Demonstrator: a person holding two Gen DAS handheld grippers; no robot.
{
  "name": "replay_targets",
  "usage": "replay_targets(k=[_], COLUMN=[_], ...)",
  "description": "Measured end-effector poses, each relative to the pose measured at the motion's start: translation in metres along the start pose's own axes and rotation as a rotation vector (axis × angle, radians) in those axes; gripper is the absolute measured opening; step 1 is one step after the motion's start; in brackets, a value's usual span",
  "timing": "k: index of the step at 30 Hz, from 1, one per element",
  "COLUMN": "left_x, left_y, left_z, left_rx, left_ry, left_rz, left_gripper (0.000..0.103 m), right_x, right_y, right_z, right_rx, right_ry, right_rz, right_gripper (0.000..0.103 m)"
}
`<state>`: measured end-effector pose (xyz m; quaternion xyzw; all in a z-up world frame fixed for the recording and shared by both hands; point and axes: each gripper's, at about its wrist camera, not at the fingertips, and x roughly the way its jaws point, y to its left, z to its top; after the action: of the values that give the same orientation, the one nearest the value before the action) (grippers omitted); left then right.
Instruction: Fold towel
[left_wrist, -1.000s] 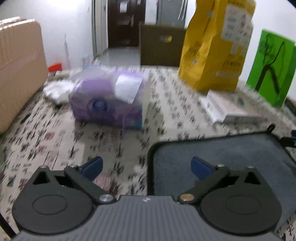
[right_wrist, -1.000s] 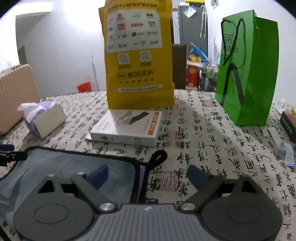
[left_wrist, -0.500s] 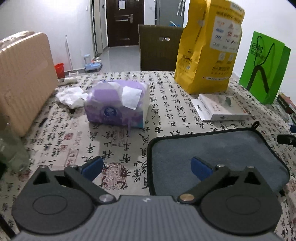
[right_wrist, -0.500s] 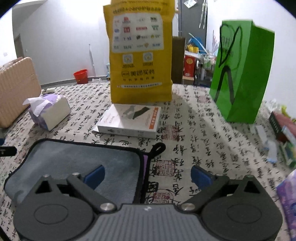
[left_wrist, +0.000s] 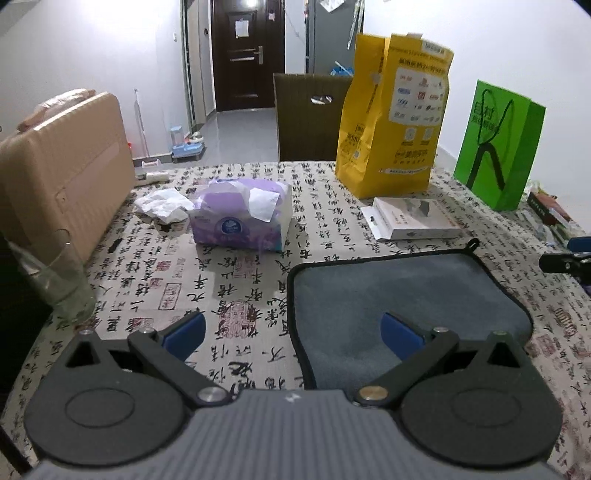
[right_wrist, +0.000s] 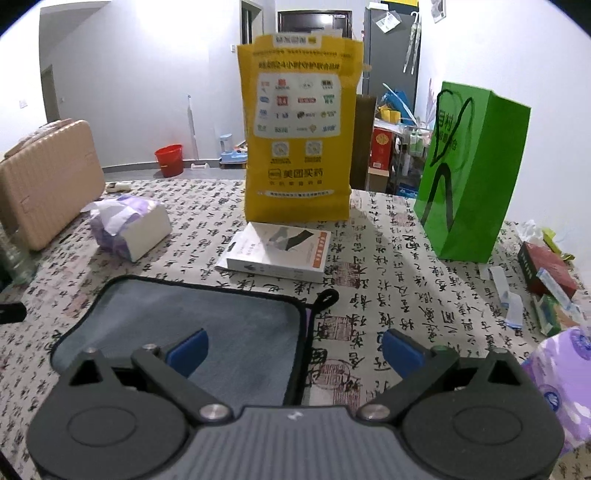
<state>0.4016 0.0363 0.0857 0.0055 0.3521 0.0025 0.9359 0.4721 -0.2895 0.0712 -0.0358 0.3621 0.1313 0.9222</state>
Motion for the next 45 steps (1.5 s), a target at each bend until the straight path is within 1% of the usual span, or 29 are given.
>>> replay_targets(k=[12,23,33,37,45], left_x=[-0.077,-0.122,-0.163,-0.174,-0.191], left_y=[-0.008,-0.010,-0.016,-0.017,-0.015], left_z=[-0.026,-0.051,-0.072,-0.082,-0.105], left_rx=[0.010,0.002,0.009,0.021,-0.004], left_ry=[-0.064,-0.103,-0.149,-0.158,-0.164], left_rz=[-0.012,-0.016,-0.039,-0.046,-0.040], left_gripper=[0.103,0.103,0.103,0.103,0.103], right_x=[-0.068,-0.115,-0.158,-0.171,-0.190], right_y=[0.014,0.023,0.036,0.039,0.045], right_z=[-0.026,-0.053,-0.076,-0.086,-0.113], right_rx=[-0.029,-0.027,-0.039,-0.031,0.000], right_ry=[-0.032,-0.067,-0.087,-0.096,-0.105], right_rz=[0.001,0.004,0.004,0.008,0.031], right_gripper=[0.101,0.102,0.102,0.102,0.102])
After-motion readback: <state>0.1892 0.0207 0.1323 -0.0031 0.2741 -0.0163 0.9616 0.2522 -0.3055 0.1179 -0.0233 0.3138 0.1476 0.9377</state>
